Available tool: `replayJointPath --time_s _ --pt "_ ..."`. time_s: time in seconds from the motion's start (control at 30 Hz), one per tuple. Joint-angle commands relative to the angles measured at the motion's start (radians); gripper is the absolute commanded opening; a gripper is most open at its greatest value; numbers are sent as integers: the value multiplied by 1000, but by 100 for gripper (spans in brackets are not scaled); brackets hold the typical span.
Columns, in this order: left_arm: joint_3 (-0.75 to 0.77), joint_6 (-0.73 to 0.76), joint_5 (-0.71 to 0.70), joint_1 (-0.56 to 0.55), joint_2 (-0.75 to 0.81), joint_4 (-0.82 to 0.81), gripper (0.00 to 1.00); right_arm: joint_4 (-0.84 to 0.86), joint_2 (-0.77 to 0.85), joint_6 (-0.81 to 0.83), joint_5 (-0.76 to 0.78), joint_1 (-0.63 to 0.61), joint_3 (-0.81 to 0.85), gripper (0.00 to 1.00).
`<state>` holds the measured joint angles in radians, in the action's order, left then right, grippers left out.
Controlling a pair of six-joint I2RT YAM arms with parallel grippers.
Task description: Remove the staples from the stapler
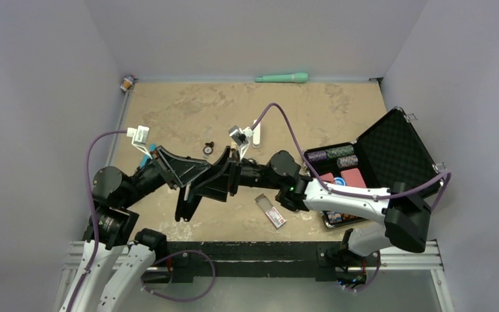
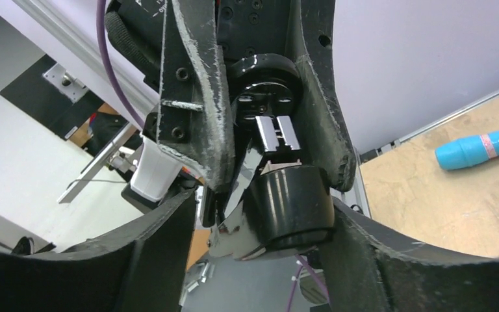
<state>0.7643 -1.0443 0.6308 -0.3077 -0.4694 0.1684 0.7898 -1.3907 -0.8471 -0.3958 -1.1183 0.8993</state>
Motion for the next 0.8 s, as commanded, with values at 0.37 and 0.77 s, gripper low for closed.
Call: replayJointPath --time_s 0.37,0.77 --pt "74 -19 -16 5 46 -6 6 138 -33 -34 -7 -20 21 0" --pt "163 138 -70 5 52 200 100 107 92 -43 82 -21 -67 0"
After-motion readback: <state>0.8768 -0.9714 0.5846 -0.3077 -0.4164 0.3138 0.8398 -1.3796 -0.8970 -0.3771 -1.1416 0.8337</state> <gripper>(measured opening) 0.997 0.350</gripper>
